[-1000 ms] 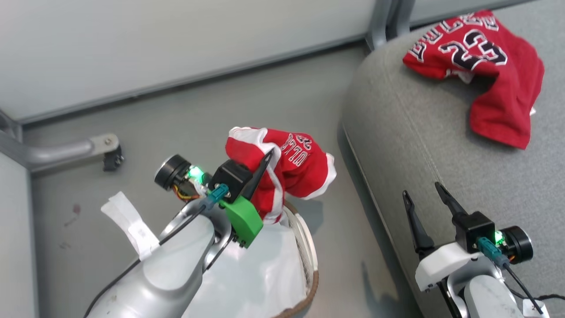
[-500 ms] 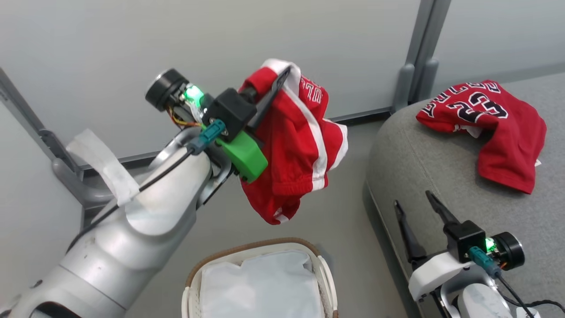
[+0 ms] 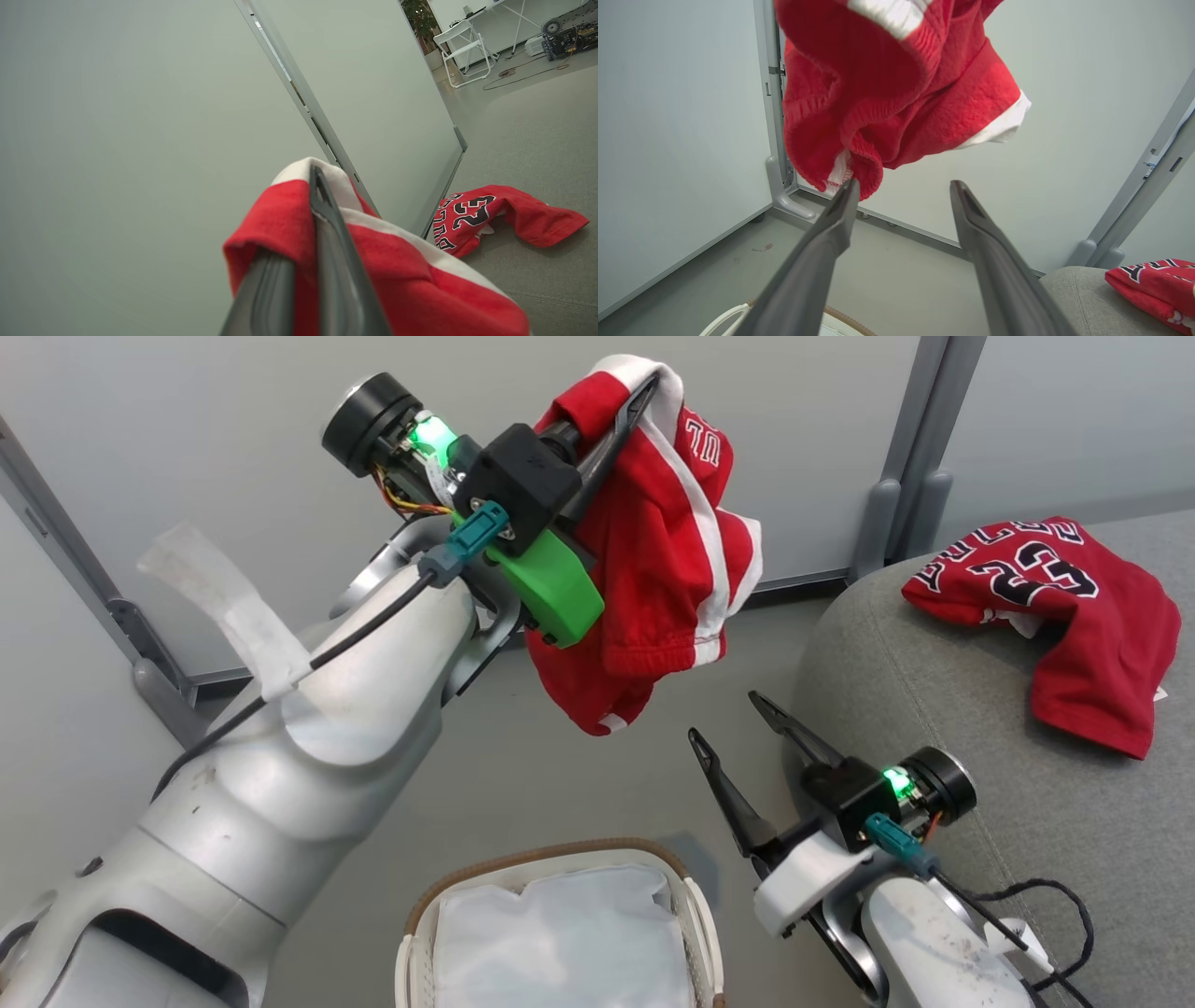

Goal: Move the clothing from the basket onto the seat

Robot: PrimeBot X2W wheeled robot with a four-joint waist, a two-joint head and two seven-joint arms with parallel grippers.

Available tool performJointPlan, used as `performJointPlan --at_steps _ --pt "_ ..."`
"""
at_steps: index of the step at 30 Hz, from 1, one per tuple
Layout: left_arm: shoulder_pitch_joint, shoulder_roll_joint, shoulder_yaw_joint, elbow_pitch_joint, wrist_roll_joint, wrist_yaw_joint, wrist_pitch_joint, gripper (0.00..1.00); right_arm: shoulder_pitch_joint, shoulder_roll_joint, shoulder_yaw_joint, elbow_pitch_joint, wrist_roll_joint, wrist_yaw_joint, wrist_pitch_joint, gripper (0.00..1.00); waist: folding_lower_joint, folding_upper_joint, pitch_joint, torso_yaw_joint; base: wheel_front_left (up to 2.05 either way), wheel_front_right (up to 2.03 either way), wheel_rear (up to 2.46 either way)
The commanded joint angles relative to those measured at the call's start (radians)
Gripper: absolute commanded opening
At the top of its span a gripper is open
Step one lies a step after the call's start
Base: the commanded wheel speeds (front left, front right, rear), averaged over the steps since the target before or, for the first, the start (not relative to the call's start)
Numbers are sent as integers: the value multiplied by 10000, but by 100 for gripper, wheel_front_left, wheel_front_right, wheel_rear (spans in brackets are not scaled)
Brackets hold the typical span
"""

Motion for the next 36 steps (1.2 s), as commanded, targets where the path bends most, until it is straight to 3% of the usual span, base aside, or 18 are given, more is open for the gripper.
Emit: performJointPlan --at_steps 1,5,11,12,13,15,32,34,35,36 --pt "-184 -90 -85 17 -68 -25 -8 0 -288 -45 107 64 74 -11 -20 100 1 0 22 38 0 0 0" --pt "-216 -443 -521 -24 -135 -25 -8 0 -1244 -45 295 213 248 -11 -20 100 1 0 60 210 0 0 0" --pt "15 -404 -660 -150 -201 -6 -6 0 -1583 -45 271 -12 371 -11 -20 100 1 0 60 272 0 0 0" --pt "77 -364 -665 -170 -224 -6 -6 0 -1606 -45 305 -33 381 -11 -20 81 1 0 62 277 0 0 0" --pt "126 -337 -657 -182 -241 -6 -8 0 -1622 -44 332 -55 393 -11 -20 34 1 0 65 279 0 0 0" --pt "210 -281 -623 -217 -252 -6 -8 0 -1650 -45 378 -69 388 -11 -20 0 1 0 75 278 0 0 0" --pt "1166 -25 59 -290 -533 46 -8 0 -1726 -44 46 -408 65 -11 -20 0 1 0 184 216 0 0 0" --pt "1361 -38 195 -274 -633 44 -8 10 -1714 -44 -25 -428 55 -11 -20 0 1 0 198 211 0 0 0" --pt "1494 -47 278 -278 -707 44 -6 23 -1704 -44 -85 -463 33 -11 -20 0 1 0 202 206 0 0 0" --pt "1605 -62 345 -289 -744 43 -6 53 -1699 -44 -137 -490 15 -11 -20 0 1 0 205 204 0 0 0"
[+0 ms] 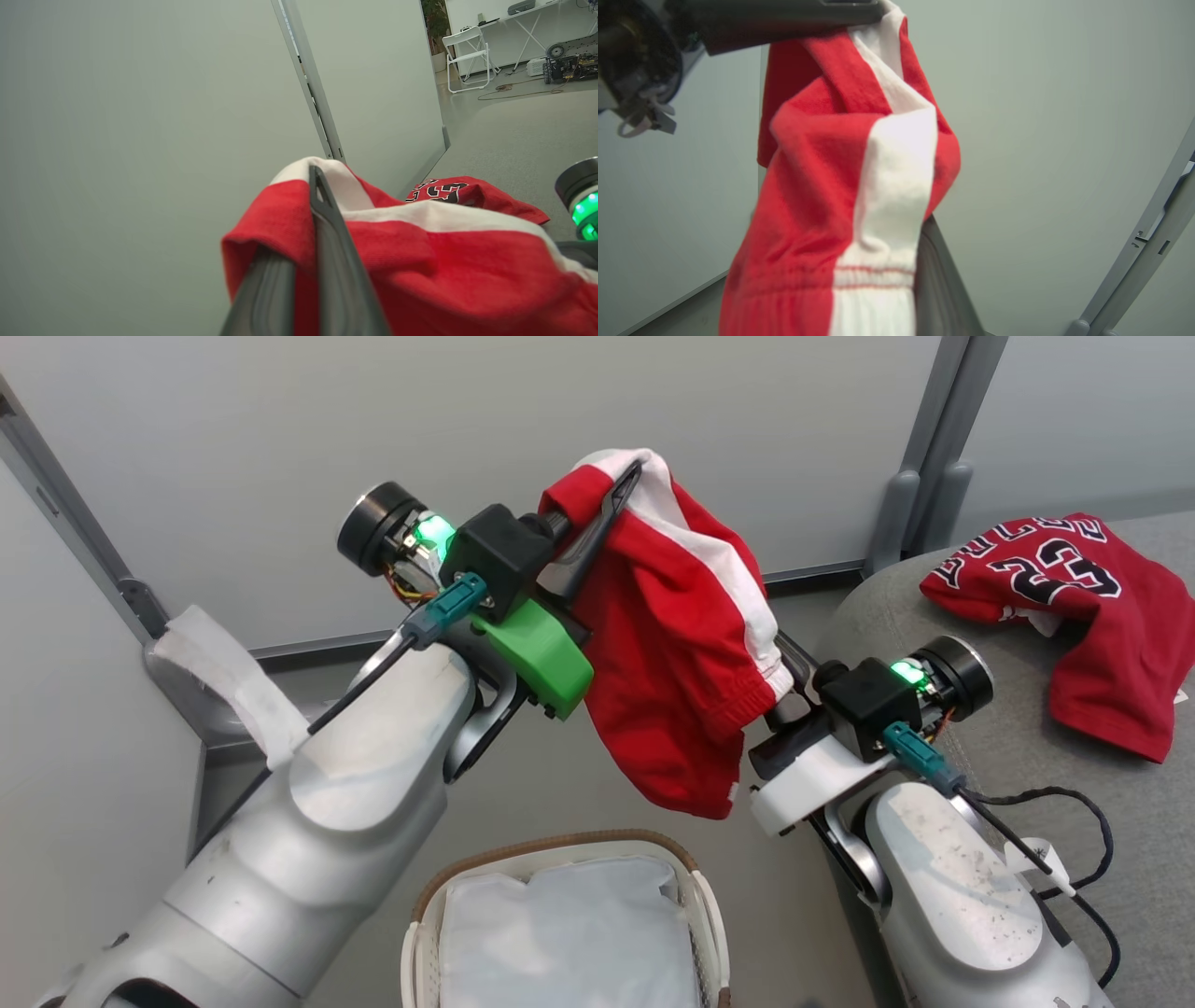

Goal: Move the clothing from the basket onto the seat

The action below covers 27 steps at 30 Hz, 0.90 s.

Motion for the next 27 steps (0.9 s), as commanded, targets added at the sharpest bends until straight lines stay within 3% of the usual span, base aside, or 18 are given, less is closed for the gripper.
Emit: performJointPlan --at_steps 1,2,27 --pt "336 -24 125 -27 -126 26 -6 96 -38 -42 -99 -71 -61 -11 -20 0 0 0 5 -4 0 0 0" --pt "484 -41 202 -25 -157 28 -8 100 -41 -42 -165 -91 -84 -11 -21 0 0 0 10 -5 0 0 0" --pt "5321 -862 2084 150 118 52 -8 100 536 -39 -1918 -333 -818 -11 -20 0 0 0 23 -215 0 0 0"
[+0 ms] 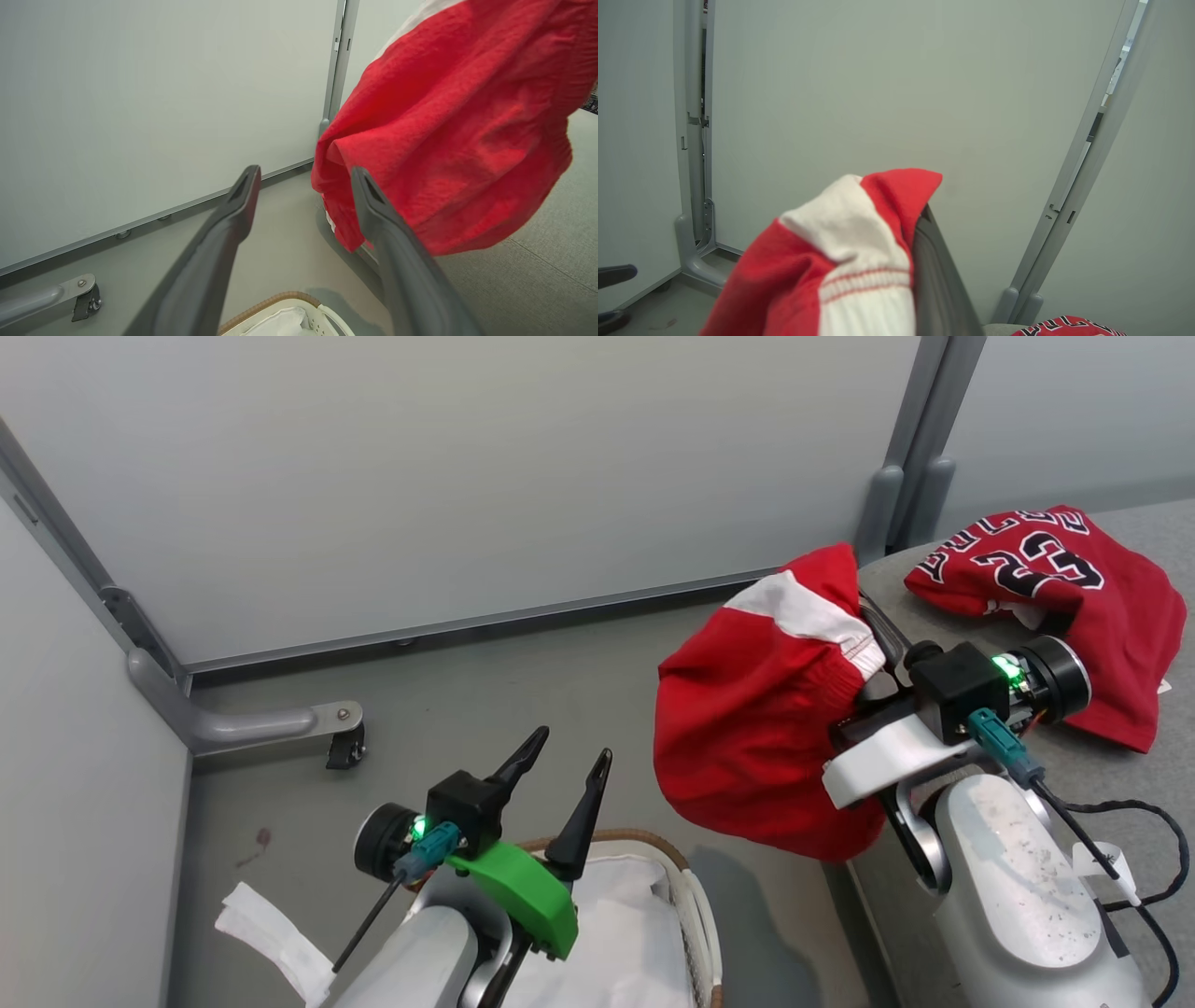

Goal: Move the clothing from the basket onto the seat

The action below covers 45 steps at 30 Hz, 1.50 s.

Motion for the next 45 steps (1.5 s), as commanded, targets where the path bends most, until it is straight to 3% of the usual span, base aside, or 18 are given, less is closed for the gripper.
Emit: performJointPlan --at_steps 1,10,25,33,38,45 --pt "236 -9 125 -14 124 -8 -4 100 163 -34 -83 -23 -65 -11 -23 0 0 -1 3 -18 0 0 0" --pt "730 -211 538 -269 401 -75 -4 100 61 -35 -320 139 -278 -11 -23 0 0 -1 72 -428 0 0 0" --pt "596 -302 412 -700 680 -104 -4 100 62 -364 -1294 -201 -682 -11 -23 0 0 -1 947 -2686 0 0 0" --pt "288 -290 141 -728 715 -98 -4 100 -157 -608 -1895 -409 -696 -11 -22 0 0 -1 1587 -3212 0 0 0" --pt "42 -278 60 -767 808 -99 -4 100 -698 -1061 -2166 -469 -756 -11 -23 0 0 -1 2130 -3124 0 0 0" --pt "-438 12 -77 -925 967 -99 -4 100 -2656 -2596 -2685 -285 -848 -12 -21 0 0 -1 3032 -2715 0 0 0"
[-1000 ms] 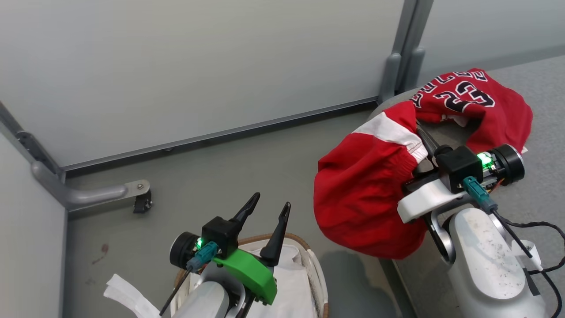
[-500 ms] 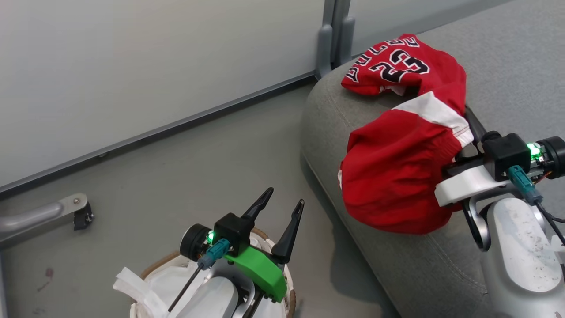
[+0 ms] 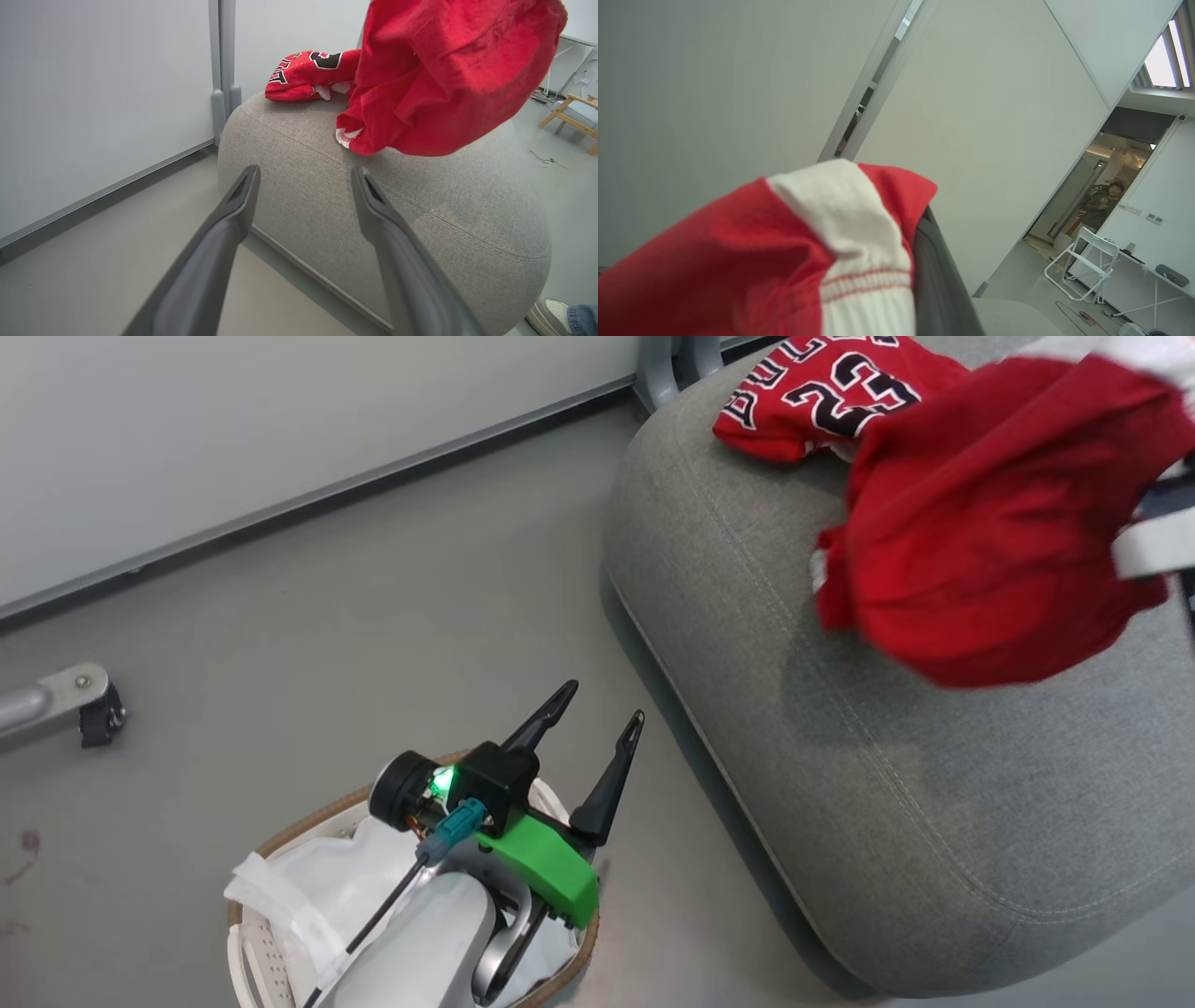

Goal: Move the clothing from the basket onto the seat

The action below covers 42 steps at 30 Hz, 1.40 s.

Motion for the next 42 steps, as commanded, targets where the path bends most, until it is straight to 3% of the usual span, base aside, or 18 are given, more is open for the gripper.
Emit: performJointPlan --at_steps 1,7,14,20,27,34,36,37,38,42 --pt "-239 127 -18 -67 72 -29 -4 100 -535 -351 -154 134 30 -13 -20 0 0 -1 628 318 0 0 0" --pt "-750 324 -39 -308 231 -29 -4 100 -2677 -1885 -570 1075 -225 -14 -18 0 0 -1 1519 692 0 0 0" --pt "-1440 489 -148 -685 441 -29 -4 100 -4263 -2352 -1365 2484 -628 -13 -18 0 0 -1 2682 1144 0 0 0" --pt "-1888 580 -166 -760 596 -30 -4 100 -4267 -2256 -2134 3588 -1134 -14 -19 0 0 -1 3472 1399 0 0 0" --pt "-2056 726 -74 -814 692 41 -4 100 -3326 -1675 -3214 4539 -1556 -14 -19 0 0 -1 3986 1418 0 0 0" --pt "-1976 883 3 -816 659 111 -4 100 -2714 -1073 -3349 5101 -1741 -14 -19 0 0 -1 4025 1249 0 0 0" --pt "-1925 892 9 -783 625 135 -4 100 -2537 -895 -3151 5173 -1647 -14 -19 40 0 -1 3950 1178 0 0 0" --pt "-1920 890 8 -764 605 137 -4 100 -2475 -830 -3078 5185 -1568 -14 -19 83 0 -1 3912 1156 0 0 0" --pt "-1912 887 11 -746 590 140 -4 100 -2360 -757 -2995 5190 -1464 -14 -19 100 0 -1 3851 1122 0 0 0" --pt "-1803 836 58 -741 507 145 -4 100 -1876 -651 -2656 4978 -1151 -14 -19 100 0 -1 3572 1030 0 0 0"
